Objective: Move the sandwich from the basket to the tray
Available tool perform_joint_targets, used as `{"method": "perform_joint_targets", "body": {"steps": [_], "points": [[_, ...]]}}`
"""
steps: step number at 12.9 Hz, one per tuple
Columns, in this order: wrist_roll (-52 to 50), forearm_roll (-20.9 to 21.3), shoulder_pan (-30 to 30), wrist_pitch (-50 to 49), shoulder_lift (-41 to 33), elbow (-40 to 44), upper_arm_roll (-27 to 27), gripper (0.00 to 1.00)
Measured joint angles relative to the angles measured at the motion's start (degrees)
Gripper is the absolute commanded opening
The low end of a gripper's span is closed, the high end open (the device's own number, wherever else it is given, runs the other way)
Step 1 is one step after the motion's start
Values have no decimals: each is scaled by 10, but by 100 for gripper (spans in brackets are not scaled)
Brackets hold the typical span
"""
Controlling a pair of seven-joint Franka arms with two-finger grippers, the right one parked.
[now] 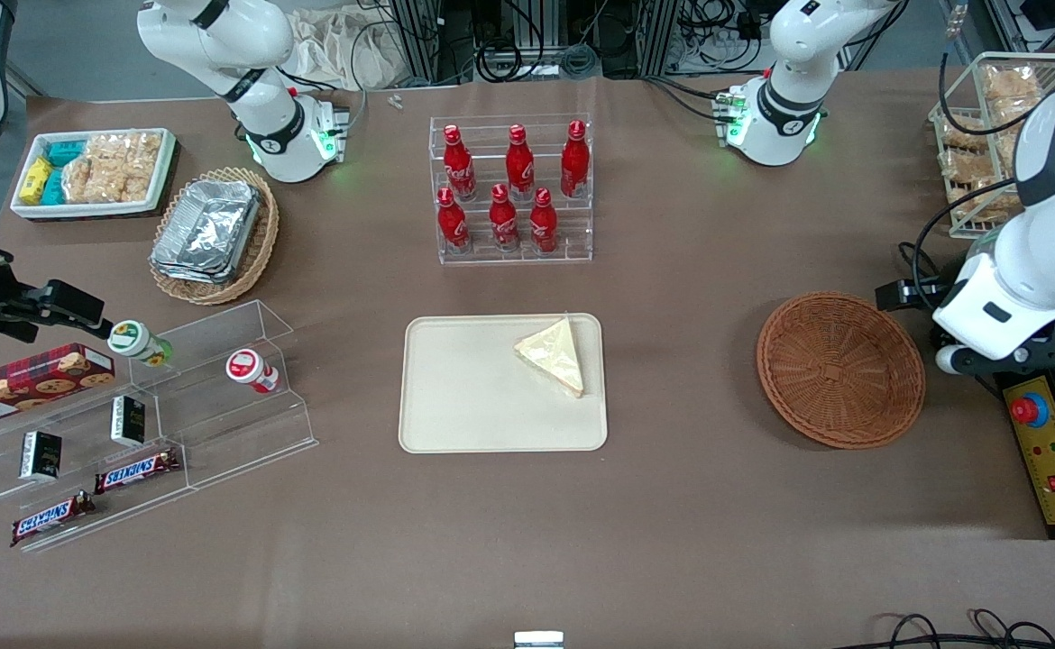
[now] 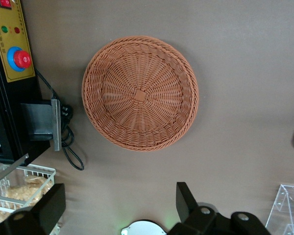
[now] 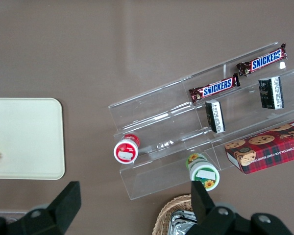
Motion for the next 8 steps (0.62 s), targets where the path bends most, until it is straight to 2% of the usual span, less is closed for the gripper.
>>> {"method": "perform_joint_targets", "body": {"steps": [5, 6, 8], "points": [[54, -123, -258, 5, -68, 10, 363, 100], [62, -137, -296, 6, -74, 10, 417, 100], [67, -153, -327, 9, -78, 10, 457, 100]]}}
